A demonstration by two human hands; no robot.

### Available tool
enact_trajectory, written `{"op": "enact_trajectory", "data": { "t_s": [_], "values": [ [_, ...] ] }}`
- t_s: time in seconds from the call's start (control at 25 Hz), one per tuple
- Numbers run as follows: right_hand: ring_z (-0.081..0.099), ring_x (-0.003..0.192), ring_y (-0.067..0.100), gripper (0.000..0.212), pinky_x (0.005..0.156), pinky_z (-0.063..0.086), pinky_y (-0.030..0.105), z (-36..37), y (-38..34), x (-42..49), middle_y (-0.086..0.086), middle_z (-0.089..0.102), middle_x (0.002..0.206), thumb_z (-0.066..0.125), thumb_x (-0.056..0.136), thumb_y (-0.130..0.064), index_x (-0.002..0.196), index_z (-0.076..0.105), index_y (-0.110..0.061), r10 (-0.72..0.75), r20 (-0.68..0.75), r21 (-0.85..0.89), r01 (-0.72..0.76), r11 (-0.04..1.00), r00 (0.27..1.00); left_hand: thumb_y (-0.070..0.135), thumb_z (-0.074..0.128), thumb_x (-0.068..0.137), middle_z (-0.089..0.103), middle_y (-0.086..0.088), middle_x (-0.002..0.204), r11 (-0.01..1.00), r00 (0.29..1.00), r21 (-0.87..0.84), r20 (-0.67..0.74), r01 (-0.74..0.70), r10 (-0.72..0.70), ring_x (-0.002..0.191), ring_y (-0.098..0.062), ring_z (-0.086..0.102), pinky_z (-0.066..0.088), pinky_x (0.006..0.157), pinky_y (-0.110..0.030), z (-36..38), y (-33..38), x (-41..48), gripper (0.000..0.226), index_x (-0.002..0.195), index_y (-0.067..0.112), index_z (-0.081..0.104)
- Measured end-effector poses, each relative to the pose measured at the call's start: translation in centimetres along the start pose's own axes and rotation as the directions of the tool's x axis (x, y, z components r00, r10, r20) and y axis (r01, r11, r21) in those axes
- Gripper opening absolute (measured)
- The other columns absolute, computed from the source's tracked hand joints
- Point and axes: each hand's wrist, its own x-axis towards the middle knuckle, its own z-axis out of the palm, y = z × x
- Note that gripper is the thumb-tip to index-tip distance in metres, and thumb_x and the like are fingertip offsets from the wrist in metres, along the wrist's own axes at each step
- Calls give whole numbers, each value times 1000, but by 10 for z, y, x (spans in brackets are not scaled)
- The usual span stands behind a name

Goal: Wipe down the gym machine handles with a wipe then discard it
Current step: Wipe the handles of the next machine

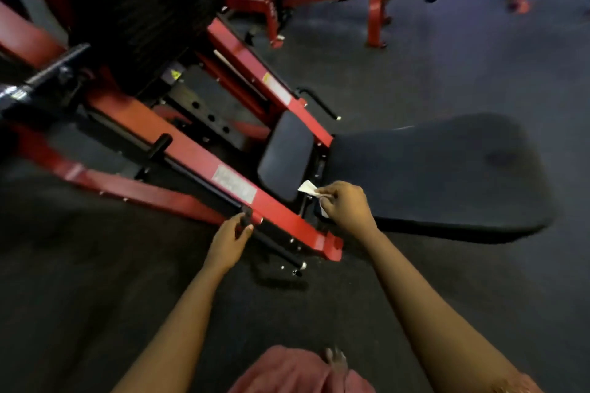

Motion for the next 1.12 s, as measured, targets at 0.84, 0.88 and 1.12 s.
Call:
{"op": "enact_trajectory", "data": {
  "t_s": [0.84,0.88,1.12],
  "values": [
    [41,37,-3,24,40,29,8,399,207,197,3,68,72,60,83,-6,102,71,-16,-1,283,481,-142,865,959,1,63,83,55,-18,128,641,738,-743,-319,195,-594,104,-20,62,48,96,-48,262,-240,220,73,136,43,35],
    [41,37,-3,26,40,29,7,406,201,202,1,69,75,59,83,-4,103,71,-15,-55,279,496,-95,863,959,2,63,84,55,-17,128,654,741,-735,-338,177,-581,104,-19,62,48,96,-48,264,-241,219,73,133,48,35],
    [55,61,-17,34,61,42,0,442,169,210,1,71,103,53,82,5,108,68,-11,-348,301,469,180,864,888,2,62,84,57,-13,124,668,755,-739,-388,88,-528,101,-14,63,56,82,-33,267,-244,219,71,125,53,35]
  ]
}}
